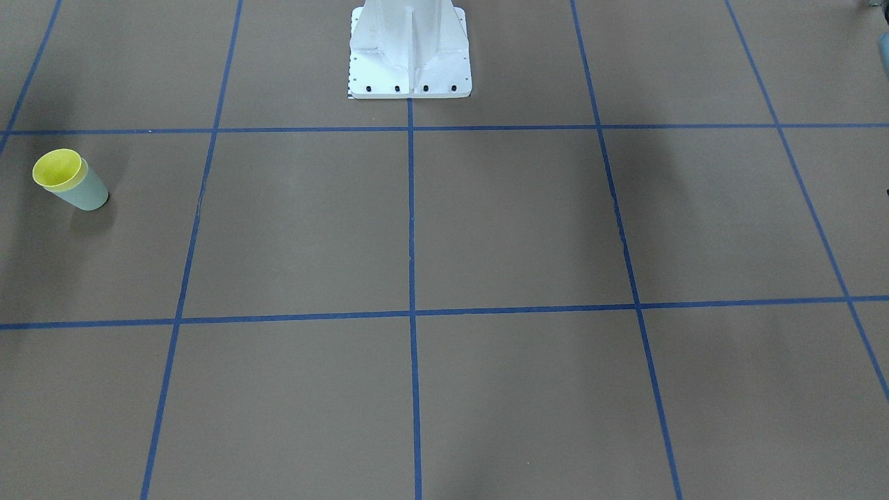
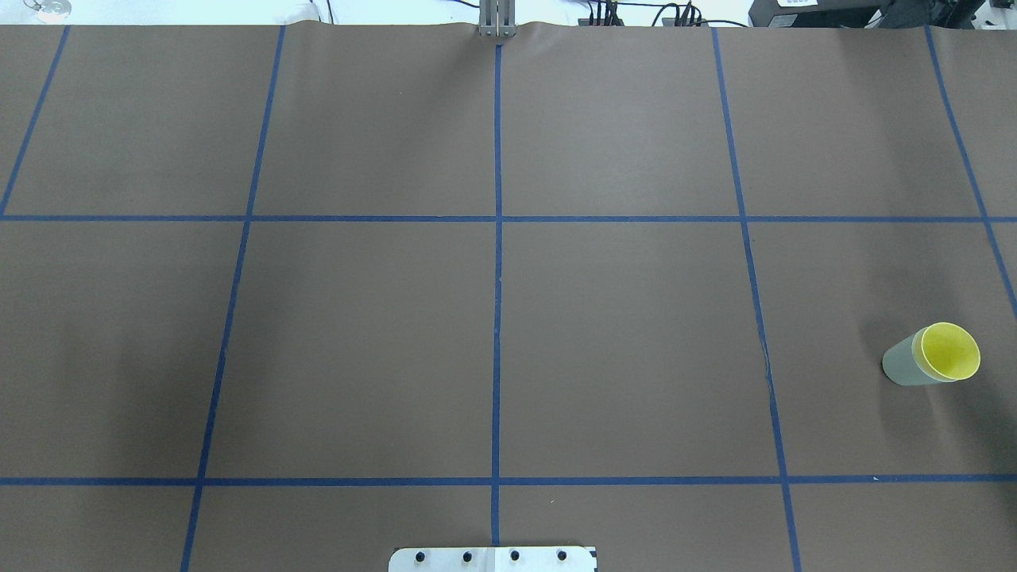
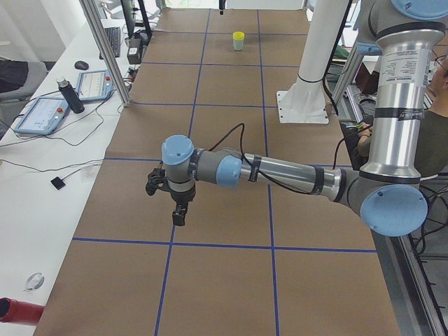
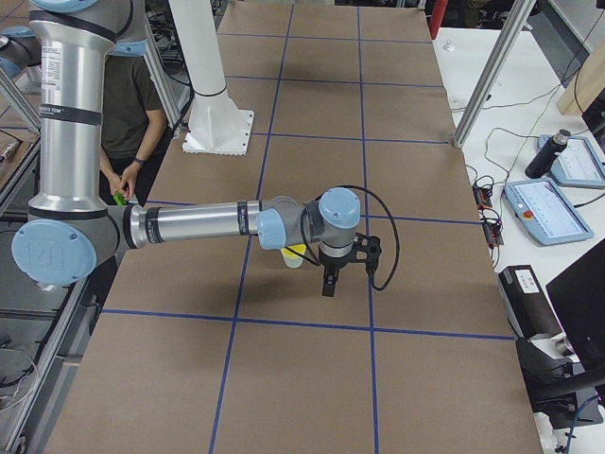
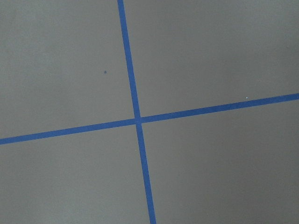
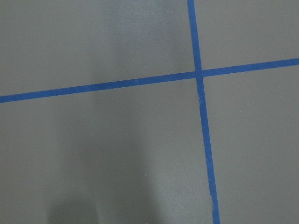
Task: Transfer and stack yellow cup on green cup
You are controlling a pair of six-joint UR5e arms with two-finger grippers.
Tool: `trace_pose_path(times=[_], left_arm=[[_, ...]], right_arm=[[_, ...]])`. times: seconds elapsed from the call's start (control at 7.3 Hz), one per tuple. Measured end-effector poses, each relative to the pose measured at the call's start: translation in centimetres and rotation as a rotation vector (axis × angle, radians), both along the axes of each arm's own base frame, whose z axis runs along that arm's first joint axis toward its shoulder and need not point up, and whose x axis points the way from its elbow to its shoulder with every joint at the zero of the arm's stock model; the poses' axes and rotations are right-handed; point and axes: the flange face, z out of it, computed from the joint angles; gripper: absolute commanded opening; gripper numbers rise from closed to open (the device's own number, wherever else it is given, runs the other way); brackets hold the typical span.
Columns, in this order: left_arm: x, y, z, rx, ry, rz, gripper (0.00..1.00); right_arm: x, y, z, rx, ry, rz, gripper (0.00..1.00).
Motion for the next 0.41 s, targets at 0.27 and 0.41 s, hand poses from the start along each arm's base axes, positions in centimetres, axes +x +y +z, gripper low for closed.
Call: trace_pose_path(times=[0.27,0.41], left_arm=[[0.0,-0.01,-0.23,0.004,0.001,-0.001,1.0],[0.0,-0.01,-0.26,0.005,0.001,0.0,1.0]], right_arm=[[0.0,0.02,0.05,-0.002,0.0,0.001,1.0],[0.01,0.02,0.02,-0.002,0.001,0.001,1.0]])
